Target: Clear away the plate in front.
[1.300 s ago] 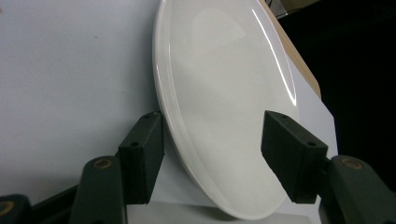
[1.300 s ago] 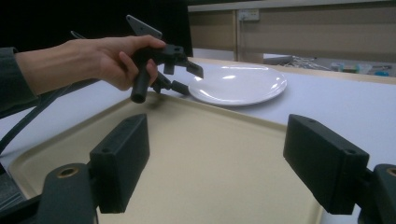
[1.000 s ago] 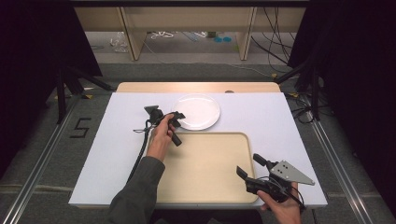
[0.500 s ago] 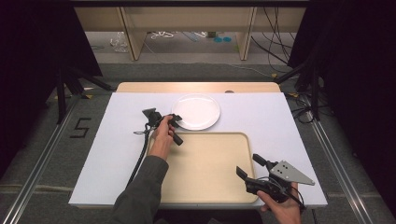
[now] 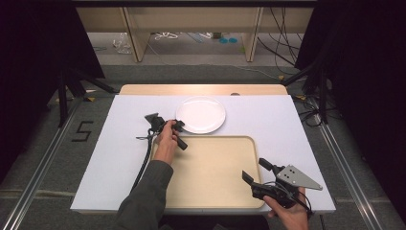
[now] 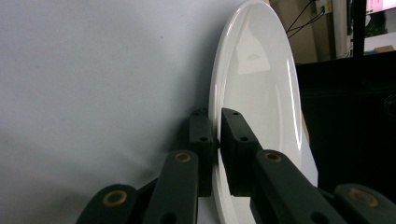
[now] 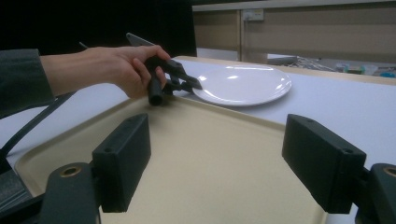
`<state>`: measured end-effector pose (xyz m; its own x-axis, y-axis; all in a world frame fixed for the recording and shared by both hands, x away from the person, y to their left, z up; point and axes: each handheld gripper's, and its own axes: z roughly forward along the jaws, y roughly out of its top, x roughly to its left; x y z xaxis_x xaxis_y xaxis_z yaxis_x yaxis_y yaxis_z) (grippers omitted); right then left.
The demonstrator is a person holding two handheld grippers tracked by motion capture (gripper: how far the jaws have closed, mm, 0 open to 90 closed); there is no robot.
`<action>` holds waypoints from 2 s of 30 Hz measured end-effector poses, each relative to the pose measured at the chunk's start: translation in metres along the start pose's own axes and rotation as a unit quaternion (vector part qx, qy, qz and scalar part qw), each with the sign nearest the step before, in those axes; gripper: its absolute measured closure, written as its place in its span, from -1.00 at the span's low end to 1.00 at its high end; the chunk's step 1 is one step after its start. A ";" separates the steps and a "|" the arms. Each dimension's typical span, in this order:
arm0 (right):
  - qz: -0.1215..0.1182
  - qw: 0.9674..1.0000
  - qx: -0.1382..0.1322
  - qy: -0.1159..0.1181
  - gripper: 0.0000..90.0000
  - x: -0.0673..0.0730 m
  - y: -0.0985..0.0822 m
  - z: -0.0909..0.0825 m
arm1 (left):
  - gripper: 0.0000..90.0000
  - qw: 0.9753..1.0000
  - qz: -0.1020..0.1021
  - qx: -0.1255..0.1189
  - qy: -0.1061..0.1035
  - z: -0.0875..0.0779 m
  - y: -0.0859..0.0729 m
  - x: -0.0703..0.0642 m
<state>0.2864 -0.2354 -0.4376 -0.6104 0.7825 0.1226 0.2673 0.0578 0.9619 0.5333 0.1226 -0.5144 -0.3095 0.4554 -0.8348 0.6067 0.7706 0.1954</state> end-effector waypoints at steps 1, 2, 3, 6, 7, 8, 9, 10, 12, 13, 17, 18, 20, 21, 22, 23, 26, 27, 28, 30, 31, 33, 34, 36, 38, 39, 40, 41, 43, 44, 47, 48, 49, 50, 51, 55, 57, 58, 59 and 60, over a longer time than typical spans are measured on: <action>0.000 1.000 0.000 0.000 -0.45 0.000 0.000 0.000 | 0.86 1.000 0.000 0.000 0.000 0.000 0.000 0.000; -0.002 1.000 0.001 -0.001 -0.45 0.000 0.000 0.000 | 0.86 1.000 -0.004 0.000 -0.004 0.000 0.000 0.001; -0.002 1.000 0.000 -0.001 -0.44 0.000 0.000 0.000 | 0.87 1.000 -0.003 0.001 -0.004 -0.001 0.000 0.001; -0.003 1.000 0.002 -0.002 -0.44 0.000 0.000 0.000 | 0.87 1.000 -0.008 0.002 -0.007 -0.001 -0.001 0.002; -0.003 1.000 0.004 -0.002 -0.44 0.000 0.000 0.000 | 0.88 1.000 -0.013 0.000 -0.010 -0.001 -0.001 0.002; -0.003 1.000 0.004 -0.002 -0.44 0.000 0.000 0.000 | 0.89 1.000 -0.013 0.000 -0.010 -0.001 -0.001 0.002; -0.003 1.000 0.000 -0.002 -0.44 0.000 0.000 0.000 | 0.89 1.000 -0.014 0.000 -0.012 -0.001 -0.001 0.003; 0.000 1.000 -0.002 0.002 -0.44 0.000 0.000 0.000 | 0.89 1.000 -0.017 0.001 -0.015 -0.002 -0.001 0.004; 0.001 1.000 -0.004 0.002 -0.44 0.000 0.000 0.001 | 0.92 0.999 -0.033 -0.002 -0.036 -0.002 -0.001 0.006; 0.001 1.000 -0.004 0.002 -0.44 0.000 0.000 0.001 | 0.92 0.999 -0.033 -0.002 -0.036 -0.002 -0.001 0.006; 0.006 1.000 0.000 0.004 -0.43 -0.001 0.000 0.000 | 0.92 0.998 -0.038 -0.015 -0.055 -0.003 -0.004 0.007; 0.006 1.000 0.002 0.004 -0.43 -0.001 0.000 0.000 | 0.92 0.998 -0.040 -0.016 -0.055 -0.003 -0.004 0.005; 0.006 1.000 0.000 0.004 -0.43 -0.001 -0.001 0.000 | 0.91 0.996 -0.053 -0.019 -0.064 -0.004 -0.004 0.004; 0.006 1.000 0.000 0.004 -0.43 -0.001 -0.001 0.000 | 0.91 0.996 -0.054 -0.021 -0.068 -0.004 -0.004 0.004; 0.006 1.000 0.000 0.004 -0.43 -0.001 -0.001 0.000 | 0.90 0.996 -0.054 -0.021 -0.068 -0.004 -0.004 0.004; 0.006 1.000 0.000 0.004 -0.43 -0.001 -0.001 0.000 | 0.90 0.996 -0.056 -0.022 -0.072 -0.005 -0.005 0.002; 0.006 1.000 0.000 0.004 -0.43 -0.001 0.000 0.000 | 0.89 0.995 -0.059 -0.020 -0.077 -0.006 -0.005 0.002; 0.006 1.000 -0.001 0.003 -0.43 -0.001 0.000 0.000 | 0.89 0.995 -0.061 -0.020 -0.080 -0.006 -0.005 0.002; 0.006 1.000 -0.001 0.003 -0.43 -0.001 0.000 0.000 | 0.88 0.995 -0.061 -0.020 -0.080 -0.006 -0.005 0.002; 0.005 1.000 -0.001 0.003 -0.43 -0.001 0.000 0.000 | 0.87 0.993 -0.072 -0.021 -0.086 -0.007 -0.005 0.000; 0.006 1.000 -0.001 0.003 -0.43 -0.001 0.000 0.000 | 0.86 0.993 -0.075 -0.020 -0.091 -0.008 -0.005 -0.001; 0.005 1.000 -0.001 0.003 -0.43 -0.001 0.000 0.000 | 0.85 0.993 -0.074 -0.023 -0.093 -0.009 -0.006 -0.003; 0.006 1.000 -0.001 0.003 -0.43 -0.001 0.000 0.000 | 0.84 0.992 -0.076 -0.023 -0.094 -0.009 -0.006 -0.003; 0.001 1.000 -0.004 0.001 -0.43 -0.002 0.000 0.000 | 0.84 0.992 -0.078 -0.025 -0.094 -0.010 -0.007 -0.004; -0.001 1.000 -0.003 -0.006 -0.43 -0.002 0.000 -0.001 | 0.83 0.991 -0.082 -0.031 -0.103 -0.010 -0.008 -0.005; -0.001 1.000 -0.002 -0.006 -0.43 -0.002 0.000 -0.001 | 0.82 0.991 -0.082 -0.031 -0.104 -0.011 -0.008 -0.006; -0.001 1.000 -0.002 -0.006 -0.43 -0.002 0.000 -0.001 | 0.81 0.990 -0.085 -0.030 -0.106 -0.012 -0.008 -0.006; -0.001 1.000 -0.002 -0.006 -0.43 -0.002 0.000 -0.001 | 0.81 0.991 -0.078 -0.028 -0.104 -0.012 -0.008 -0.006; 0.002 1.000 -0.005 0.001 -0.43 -0.002 -0.001 0.000 | 0.79 0.993 -0.032 -0.037 -0.108 -0.013 -0.006 0.000; 0.002 1.000 -0.005 0.001 -0.43 -0.002 -0.001 0.000 | 0.78 0.994 -0.027 -0.035 -0.104 -0.014 -0.005 -0.001; -0.001 1.000 -0.002 -0.006 -0.43 -0.002 0.000 -0.001 | 0.77 0.993 -0.014 -0.041 -0.110 -0.016 -0.004 0.001; 0.002 1.000 -0.002 0.000 -0.43 -0.002 0.000 0.000 | 0.76 0.992 -0.009 -0.042 -0.115 -0.017 -0.003 0.002; 0.002 1.000 -0.002 -0.001 -0.43 -0.002 0.000 0.000 | 0.75 0.992 -0.015 -0.042 -0.118 -0.018 -0.003 0.002; 0.004 1.000 -0.002 0.001 -0.42 -0.001 -0.001 0.000 | 0.74 0.992 -0.018 -0.044 -0.120 -0.019 -0.003 0.002; 0.005 1.000 -0.002 0.002 -0.42 -0.001 -0.001 0.000 | 0.73 0.990 -0.038 -0.041 -0.131 -0.022 -0.004 -0.001; 0.005 1.000 -0.003 0.002 -0.42 -0.002 -0.001 0.000 | 0.73 0.990 -0.029 -0.047 -0.131 -0.024 -0.004 0.002; 0.005 1.000 -0.003 0.003 -0.42 -0.002 -0.001 0.001 | 0.71 0.983 -0.006 -0.058 -0.173 -0.022 -0.003 0.006; 0.005 1.000 -0.003 0.003 -0.42 -0.002 -0.001 0.001 | 0.71 0.983 0.033 -0.060 -0.173 -0.022 -0.002 0.012; 0.005 1.000 -0.003 0.003 -0.42 -0.002 -0.001 0.001 | 0.71 0.983 0.033 -0.060 -0.173 -0.022 -0.002 0.012; 0.006 1.000 -0.003 0.003 -0.42 -0.002 -0.001 0.000 | 0.70 0.979 0.055 -0.060 -0.187 -0.022 -0.001 0.017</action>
<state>0.2876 -0.2364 -0.4385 -0.6124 0.7789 0.1355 0.2697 0.0448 0.9619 0.5112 0.1399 -0.5175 0.0566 0.3597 -0.9313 0.5240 0.7833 0.3344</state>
